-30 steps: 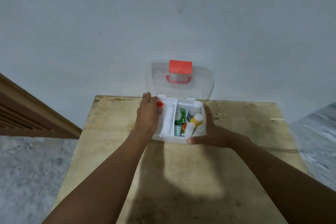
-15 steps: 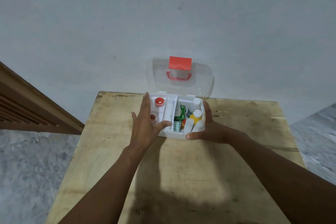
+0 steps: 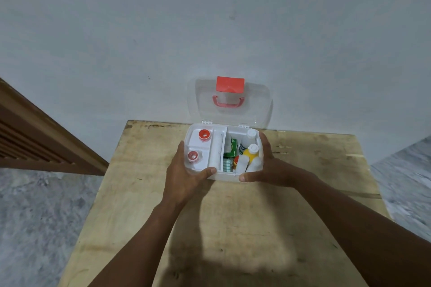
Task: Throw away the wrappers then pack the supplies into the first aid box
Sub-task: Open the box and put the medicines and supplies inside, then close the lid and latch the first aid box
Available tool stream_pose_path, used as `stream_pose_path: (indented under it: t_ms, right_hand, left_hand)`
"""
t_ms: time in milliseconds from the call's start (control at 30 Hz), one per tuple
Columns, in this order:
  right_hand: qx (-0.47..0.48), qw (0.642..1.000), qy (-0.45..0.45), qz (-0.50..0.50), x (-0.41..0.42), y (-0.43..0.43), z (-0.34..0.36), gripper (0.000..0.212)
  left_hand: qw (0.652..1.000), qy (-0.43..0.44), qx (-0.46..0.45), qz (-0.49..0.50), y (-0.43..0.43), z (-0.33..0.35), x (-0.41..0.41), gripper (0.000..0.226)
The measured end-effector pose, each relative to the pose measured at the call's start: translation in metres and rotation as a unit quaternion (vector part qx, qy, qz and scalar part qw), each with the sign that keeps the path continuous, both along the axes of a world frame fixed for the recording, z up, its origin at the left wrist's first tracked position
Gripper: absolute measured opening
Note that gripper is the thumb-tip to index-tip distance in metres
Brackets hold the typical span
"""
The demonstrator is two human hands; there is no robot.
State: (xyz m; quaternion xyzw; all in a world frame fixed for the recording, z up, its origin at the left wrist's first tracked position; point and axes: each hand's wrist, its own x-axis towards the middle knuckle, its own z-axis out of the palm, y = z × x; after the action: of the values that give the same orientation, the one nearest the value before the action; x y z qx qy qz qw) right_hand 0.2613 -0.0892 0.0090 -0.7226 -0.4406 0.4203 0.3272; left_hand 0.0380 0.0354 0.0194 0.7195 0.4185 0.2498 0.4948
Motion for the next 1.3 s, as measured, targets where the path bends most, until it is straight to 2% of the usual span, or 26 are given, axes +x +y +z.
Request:
stream_pose_path:
  t_ms: [167, 267, 400, 533, 633, 700, 800, 933, 1000, 1067, 1133, 1200, 1300]
  right_hand:
    - [-0.035, 0.999, 0.000, 0.012, 0.008, 0.002, 0.008, 0.136]
    - [-0.020, 1.000, -0.017, -0.002, 0.009, 0.003, 0.007, 0.143]
    - [0.007, 1.000, -0.022, 0.015, 0.008, -0.001, 0.009, 0.134]
    - [0.021, 0.999, -0.018, 0.024, 0.004, -0.004, 0.010, 0.125]
    - [0.017, 1.000, -0.021, -0.001, -0.001, -0.003, 0.011, 0.124]
    - [0.000, 1.000, -0.025, -0.009, -0.005, -0.003, 0.014, 0.115]
    - [-0.029, 0.999, -0.033, -0.029, -0.013, -0.005, 0.013, 0.117]
    - [-0.086, 0.988, -0.086, -0.095, -0.028, -0.009, 0.020, 0.128]
    - [-0.103, 0.975, -0.127, -0.151, -0.034, -0.009, 0.028, 0.124]
    - [-0.108, 0.945, -0.213, -0.225, -0.037, -0.010, 0.038, 0.103]
    - [-0.047, 0.906, -0.318, -0.277, -0.036, -0.006, 0.051, 0.078]
    - [0.034, 0.870, -0.403, -0.281, -0.033, 0.007, 0.068, 0.061]
    - [0.082, 0.834, -0.492, -0.237, -0.027, 0.037, 0.090, 0.056]
  left_hand:
    - [0.999, 0.008, 0.027, 0.031, -0.013, -0.008, -0.001, 0.077]
    - [1.000, 0.003, 0.026, -0.013, -0.005, -0.004, 0.001, 0.086]
    - [0.996, 0.026, 0.009, -0.082, 0.005, 0.003, -0.002, 0.095]
    - [0.997, 0.039, 0.006, -0.061, 0.003, 0.005, -0.001, 0.089]
    - [0.998, 0.015, 0.005, -0.058, 0.004, -0.002, -0.002, 0.093]
    - [0.998, 0.012, 0.003, -0.065, 0.010, -0.007, -0.003, 0.097]
    - [0.995, -0.011, -0.016, -0.094, 0.017, -0.007, -0.004, 0.099]
    - [0.989, -0.061, -0.021, -0.130, 0.021, -0.007, -0.006, 0.097]
    - [0.986, -0.081, -0.028, -0.144, 0.025, -0.009, -0.009, 0.095]
    - [0.984, -0.087, -0.039, -0.154, 0.026, -0.012, -0.011, 0.096]
    - [0.983, -0.094, -0.039, -0.151, 0.027, -0.010, -0.012, 0.097]
    - [0.982, -0.098, -0.042, -0.155, 0.027, -0.008, -0.011, 0.097]
    - [0.980, -0.105, -0.031, -0.165, 0.027, -0.009, -0.010, 0.099]
